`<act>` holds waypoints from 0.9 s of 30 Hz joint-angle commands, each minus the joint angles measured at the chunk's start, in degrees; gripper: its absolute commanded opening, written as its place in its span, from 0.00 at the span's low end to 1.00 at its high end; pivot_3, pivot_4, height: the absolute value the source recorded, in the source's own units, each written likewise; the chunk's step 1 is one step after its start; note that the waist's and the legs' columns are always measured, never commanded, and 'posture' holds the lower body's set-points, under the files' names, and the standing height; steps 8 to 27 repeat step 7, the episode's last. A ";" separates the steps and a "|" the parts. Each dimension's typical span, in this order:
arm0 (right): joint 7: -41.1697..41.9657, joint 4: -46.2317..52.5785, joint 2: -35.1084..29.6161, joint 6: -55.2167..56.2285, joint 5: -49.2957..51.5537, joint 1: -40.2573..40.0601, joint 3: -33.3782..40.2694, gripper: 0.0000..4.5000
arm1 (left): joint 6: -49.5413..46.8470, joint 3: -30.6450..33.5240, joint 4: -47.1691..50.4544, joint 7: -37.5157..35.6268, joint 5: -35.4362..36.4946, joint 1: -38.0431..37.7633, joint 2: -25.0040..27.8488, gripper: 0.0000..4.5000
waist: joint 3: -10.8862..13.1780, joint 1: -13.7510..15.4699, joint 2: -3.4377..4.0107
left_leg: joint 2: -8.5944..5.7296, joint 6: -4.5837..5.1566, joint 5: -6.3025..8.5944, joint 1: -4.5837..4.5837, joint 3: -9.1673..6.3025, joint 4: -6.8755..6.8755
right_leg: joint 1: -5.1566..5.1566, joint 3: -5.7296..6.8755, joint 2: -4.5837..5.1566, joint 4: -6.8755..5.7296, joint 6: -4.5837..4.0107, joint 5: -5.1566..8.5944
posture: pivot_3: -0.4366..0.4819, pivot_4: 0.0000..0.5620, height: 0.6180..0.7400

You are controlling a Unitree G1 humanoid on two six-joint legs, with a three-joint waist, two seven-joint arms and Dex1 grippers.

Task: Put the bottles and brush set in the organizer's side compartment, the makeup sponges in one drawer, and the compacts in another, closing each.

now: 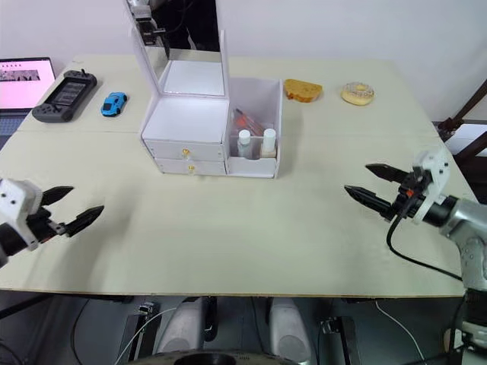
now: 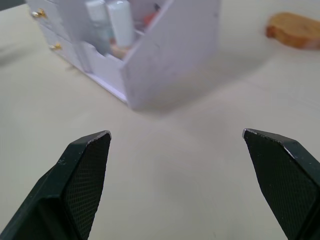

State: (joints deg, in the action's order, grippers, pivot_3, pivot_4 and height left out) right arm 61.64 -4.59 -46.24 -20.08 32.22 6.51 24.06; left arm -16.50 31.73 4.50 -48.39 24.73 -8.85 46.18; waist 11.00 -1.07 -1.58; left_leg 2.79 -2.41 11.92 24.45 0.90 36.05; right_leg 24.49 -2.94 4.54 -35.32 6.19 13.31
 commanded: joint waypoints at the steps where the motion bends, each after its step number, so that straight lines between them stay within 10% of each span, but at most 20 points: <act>1: -2.27 -0.61 0.84 5.70 -1.56 0.29 2.62 1.00 | 1.92 2.91 -0.80 -0.72 0.18 -0.73 0.73 0.99 | -0.01 -0.13 0.03 | 0.00 0.00 0.00 -0.01 0.00 0.01 | 0.00 0.00 0.00 -0.02 0.00 0.00 | 0.48 0.27 0.98; 27: -4.60 -2.20 1.92 10.14 -3.86 -0.24 1.59 1.00 | -1.48 2.54 0.13 0.80 -0.44 -1.69 1.18 0.99 | -0.01 -0.11 0.02 | 0.02 0.00 0.00 -0.05 0.00 0.02 | -0.01 0.00 -0.01 -0.04 0.00 0.00 | 0.48 0.27 0.98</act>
